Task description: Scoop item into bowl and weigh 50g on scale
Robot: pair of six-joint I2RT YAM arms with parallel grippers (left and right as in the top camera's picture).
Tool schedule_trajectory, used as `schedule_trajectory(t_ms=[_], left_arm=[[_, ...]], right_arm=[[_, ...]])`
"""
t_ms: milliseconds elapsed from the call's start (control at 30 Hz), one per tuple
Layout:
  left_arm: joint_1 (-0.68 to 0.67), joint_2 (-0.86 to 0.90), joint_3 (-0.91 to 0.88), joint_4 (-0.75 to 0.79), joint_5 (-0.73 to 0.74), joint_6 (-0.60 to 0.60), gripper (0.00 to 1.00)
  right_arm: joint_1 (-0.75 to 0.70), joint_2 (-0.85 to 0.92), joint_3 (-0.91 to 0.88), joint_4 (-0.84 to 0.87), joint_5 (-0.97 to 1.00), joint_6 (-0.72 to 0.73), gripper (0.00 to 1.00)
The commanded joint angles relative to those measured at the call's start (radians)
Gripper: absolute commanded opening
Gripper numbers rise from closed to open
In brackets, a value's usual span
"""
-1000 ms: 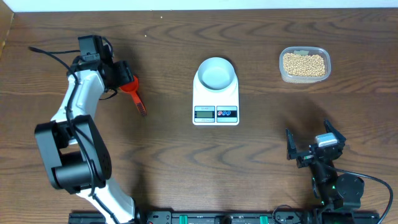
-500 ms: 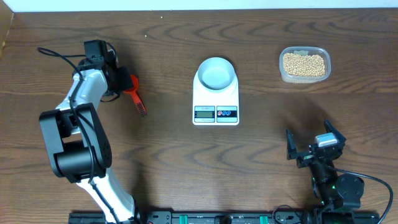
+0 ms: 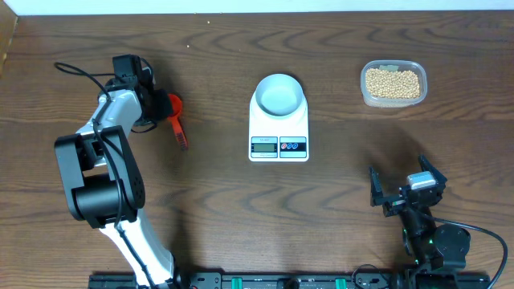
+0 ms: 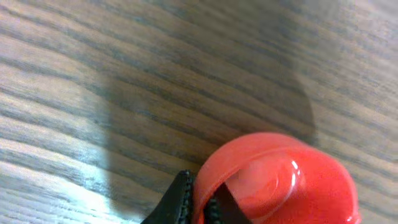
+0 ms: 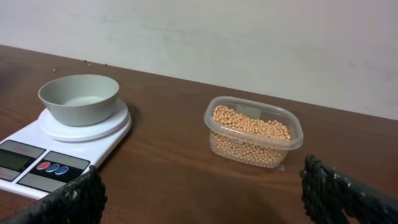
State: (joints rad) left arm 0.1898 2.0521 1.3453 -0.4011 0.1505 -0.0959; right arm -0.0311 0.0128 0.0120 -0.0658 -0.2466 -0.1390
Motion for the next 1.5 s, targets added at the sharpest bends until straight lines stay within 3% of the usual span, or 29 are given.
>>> schedule_trajectory(t_ms=[0, 100, 233, 333, 500, 967, 1333, 1467], left_arm=[[0.006, -0.003, 0.014, 0.011, -0.013, 0.004, 0.07], [0.006, -0.047, 0.015, 0.01, -0.013, -0.082, 0.08], [0.006, -0.188, 0.015, -0.012, 0.006, -0.338, 0.07], [0.003, -0.299, 0.014, -0.046, 0.116, -0.476, 0.07], [-0.028, -0.436, 0.014, -0.105, 0.217, -0.596, 0.07], [-0.132, -0.497, 0.013, -0.174, 0.216, -0.666, 0.07], [-0.165, -0.498, 0.013, -0.175, 0.225, -0.669, 0.07], [-0.179, -0.498, 0.013, -0.182, 0.236, -0.724, 0.07]], right_arm=[[0.006, -0.002, 0.005, -0.012, -0.006, 0.011, 0.99], [0.006, -0.002, 0.005, -0.012, -0.006, 0.011, 0.99], [0.006, -0.002, 0.005, -0.012, -0.006, 0.011, 0.99], [0.006, -0.002, 0.005, -0.012, -0.006, 0.011, 0.99], [0.006, -0.002, 0.005, -0.012, -0.006, 0.011, 0.99], [0.006, -0.002, 0.005, -0.013, 0.014, 0.011, 0.99], [0.006, -0.002, 0.005, 0.012, -0.114, 0.012, 0.99], [0.006, -0.002, 0.005, 0.06, -0.203, 0.163, 0.99]])
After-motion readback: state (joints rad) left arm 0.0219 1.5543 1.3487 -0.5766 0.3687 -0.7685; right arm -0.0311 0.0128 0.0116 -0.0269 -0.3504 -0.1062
